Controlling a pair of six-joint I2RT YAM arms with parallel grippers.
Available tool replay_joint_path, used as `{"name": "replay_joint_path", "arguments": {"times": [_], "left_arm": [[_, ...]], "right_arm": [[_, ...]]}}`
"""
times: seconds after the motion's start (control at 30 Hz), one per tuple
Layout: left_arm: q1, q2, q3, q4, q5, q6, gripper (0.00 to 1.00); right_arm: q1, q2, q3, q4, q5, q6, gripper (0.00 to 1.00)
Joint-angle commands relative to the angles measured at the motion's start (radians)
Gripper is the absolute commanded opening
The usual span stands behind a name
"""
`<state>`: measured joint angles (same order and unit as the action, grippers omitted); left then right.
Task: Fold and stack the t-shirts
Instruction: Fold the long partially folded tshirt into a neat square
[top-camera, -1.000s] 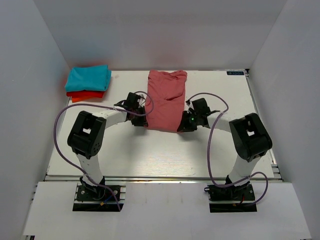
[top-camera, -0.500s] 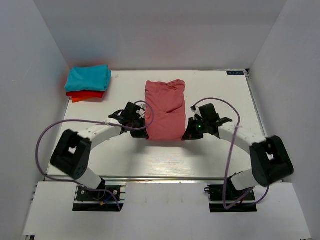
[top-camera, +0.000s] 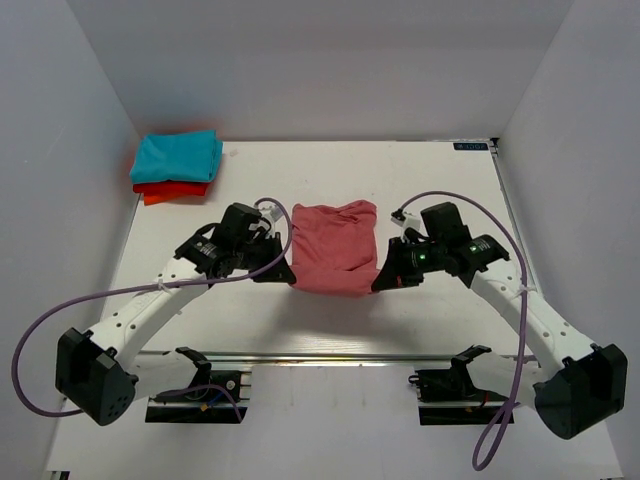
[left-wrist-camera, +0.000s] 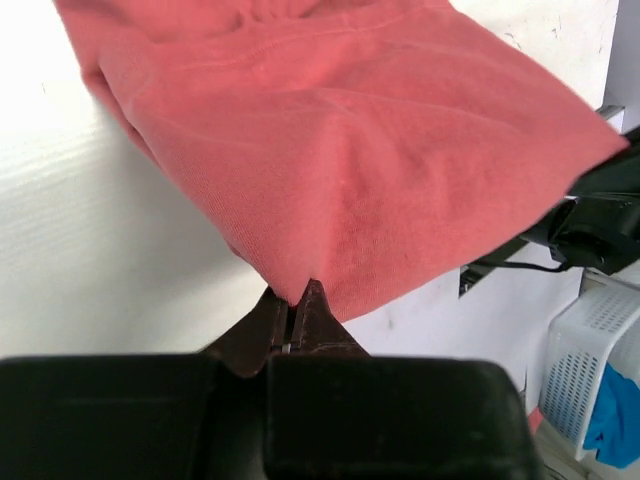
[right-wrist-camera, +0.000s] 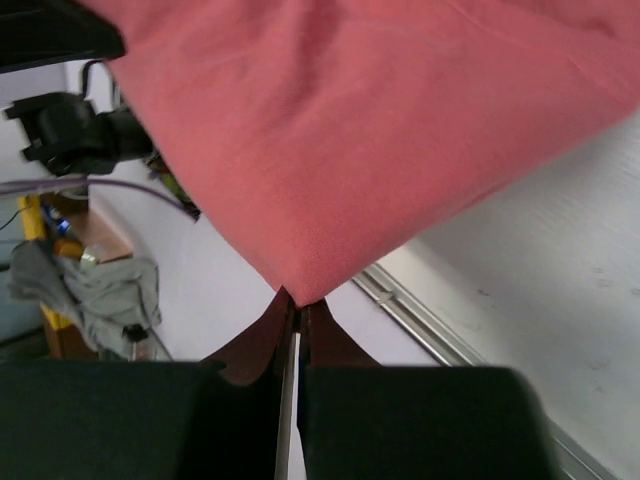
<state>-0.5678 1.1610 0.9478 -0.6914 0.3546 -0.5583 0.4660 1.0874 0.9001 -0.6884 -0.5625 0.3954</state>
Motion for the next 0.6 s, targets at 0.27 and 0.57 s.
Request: {"name": "replay_joint_path", "arguments": {"times": [0.27,0.57], "left_arm": [[0.009,0.006,0.190,-0.103,-0.183,-0.072,0.00],[0.020,0.164,0.360,-0.128,-0.408,-0.120,0.00]], "right_arm": [[-0.032,0.106,0.165,0.019,-0.143,-0.029,0.00],[-0.115,0.209,0.123,0.217,-0.234,0.000,0.00]]}}
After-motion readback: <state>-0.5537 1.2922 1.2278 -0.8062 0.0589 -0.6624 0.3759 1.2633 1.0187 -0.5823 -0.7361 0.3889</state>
